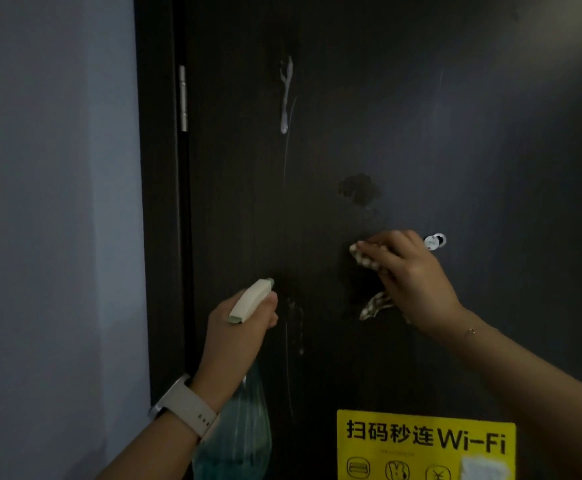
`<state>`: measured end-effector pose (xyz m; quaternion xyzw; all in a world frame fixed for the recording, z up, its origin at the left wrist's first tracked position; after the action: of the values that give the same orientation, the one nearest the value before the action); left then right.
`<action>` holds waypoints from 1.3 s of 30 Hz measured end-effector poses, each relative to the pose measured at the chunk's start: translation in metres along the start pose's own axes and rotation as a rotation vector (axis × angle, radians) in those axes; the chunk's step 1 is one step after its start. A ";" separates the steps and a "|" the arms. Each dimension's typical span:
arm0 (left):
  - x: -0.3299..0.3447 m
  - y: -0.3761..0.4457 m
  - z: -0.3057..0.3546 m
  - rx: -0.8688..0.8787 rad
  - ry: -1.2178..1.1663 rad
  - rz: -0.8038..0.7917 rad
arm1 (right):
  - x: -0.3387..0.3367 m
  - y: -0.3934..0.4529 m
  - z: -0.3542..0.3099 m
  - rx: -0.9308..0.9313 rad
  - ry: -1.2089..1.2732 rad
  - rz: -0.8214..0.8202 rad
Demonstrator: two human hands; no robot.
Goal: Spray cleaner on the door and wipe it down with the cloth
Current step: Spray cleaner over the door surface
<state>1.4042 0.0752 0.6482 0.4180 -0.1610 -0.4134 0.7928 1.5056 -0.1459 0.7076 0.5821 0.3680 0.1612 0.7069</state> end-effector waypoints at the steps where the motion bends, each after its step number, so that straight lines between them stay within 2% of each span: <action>1: 0.004 0.008 0.010 0.030 0.001 -0.011 | -0.014 0.008 0.007 -0.003 -0.009 0.045; 4: 0.019 0.039 0.046 0.122 -0.003 -0.017 | -0.054 0.034 0.038 0.024 -0.034 0.159; 8: 0.054 0.088 0.102 0.174 -0.133 -0.005 | -0.095 0.063 0.094 0.122 -0.040 0.233; 13: 0.106 0.145 0.166 0.215 -0.279 0.004 | -0.134 0.075 0.141 0.306 0.212 0.347; 18: 0.148 0.186 0.196 0.274 -0.232 -0.013 | -0.151 0.072 0.162 0.302 0.184 0.313; 22: 0.170 0.190 0.202 0.307 -0.231 0.013 | -0.146 0.074 0.169 0.254 0.055 0.220; 28: 0.181 0.179 0.186 0.264 -0.254 0.026 | -0.121 0.065 0.177 0.249 0.010 0.102; 39: 0.171 0.102 0.136 0.173 -0.191 -0.030 | -0.117 0.030 0.166 0.262 -0.021 0.120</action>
<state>1.4790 -0.1007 0.7956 0.4459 -0.2648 -0.4475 0.7285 1.5497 -0.3311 0.7828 0.6921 0.3428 0.1477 0.6177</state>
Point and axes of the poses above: each hand's wrist, its own y-axis towards the middle knuckle, its own x-axis out of the palm, z = x × y, the point moved 5 cm from there along y, towards the middle knuckle, and after that the axes turned 15 degrees about x, right-handed, at the moved point
